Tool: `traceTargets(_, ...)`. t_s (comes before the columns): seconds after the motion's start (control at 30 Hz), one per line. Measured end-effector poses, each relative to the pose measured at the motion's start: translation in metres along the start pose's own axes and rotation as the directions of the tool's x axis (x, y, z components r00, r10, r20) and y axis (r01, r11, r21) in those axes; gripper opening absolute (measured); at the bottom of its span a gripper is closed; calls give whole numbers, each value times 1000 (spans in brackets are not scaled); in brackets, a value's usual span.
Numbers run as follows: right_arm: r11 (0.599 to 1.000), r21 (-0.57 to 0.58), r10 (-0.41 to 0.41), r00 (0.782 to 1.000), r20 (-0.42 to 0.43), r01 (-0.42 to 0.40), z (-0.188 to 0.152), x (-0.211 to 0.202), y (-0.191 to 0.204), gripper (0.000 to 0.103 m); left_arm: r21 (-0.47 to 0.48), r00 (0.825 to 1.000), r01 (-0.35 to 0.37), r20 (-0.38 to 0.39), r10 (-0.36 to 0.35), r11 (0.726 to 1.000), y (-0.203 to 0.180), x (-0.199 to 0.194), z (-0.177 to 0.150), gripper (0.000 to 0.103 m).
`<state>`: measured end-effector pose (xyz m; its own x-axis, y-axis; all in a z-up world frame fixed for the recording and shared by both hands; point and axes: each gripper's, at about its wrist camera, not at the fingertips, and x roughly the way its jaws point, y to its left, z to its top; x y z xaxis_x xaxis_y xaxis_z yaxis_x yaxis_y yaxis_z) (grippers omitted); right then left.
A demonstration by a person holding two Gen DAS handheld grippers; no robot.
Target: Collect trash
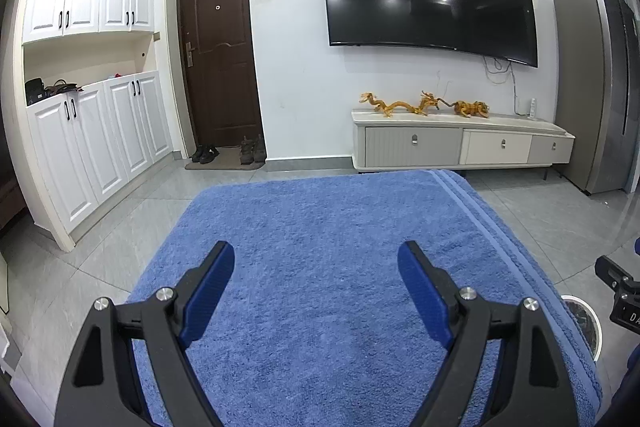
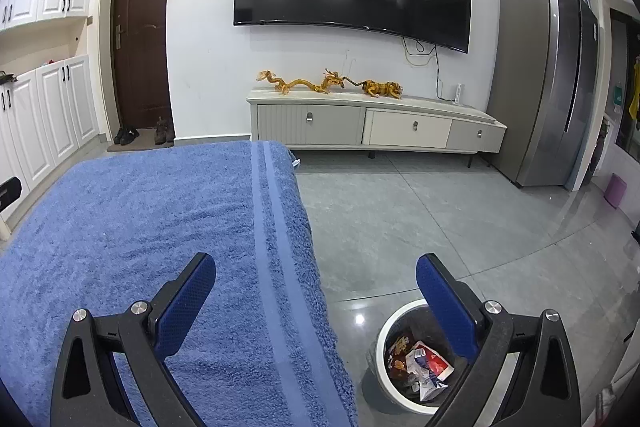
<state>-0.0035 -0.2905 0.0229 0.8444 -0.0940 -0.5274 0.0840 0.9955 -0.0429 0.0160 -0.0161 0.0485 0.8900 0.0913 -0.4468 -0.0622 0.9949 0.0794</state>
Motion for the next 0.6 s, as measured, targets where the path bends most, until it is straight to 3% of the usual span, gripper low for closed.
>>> traceTargets(0.6,1000,1,-13,1000,-17,13,-2,2,3,101,65,995,99,-39,-97,993,-20,6,-3,83)
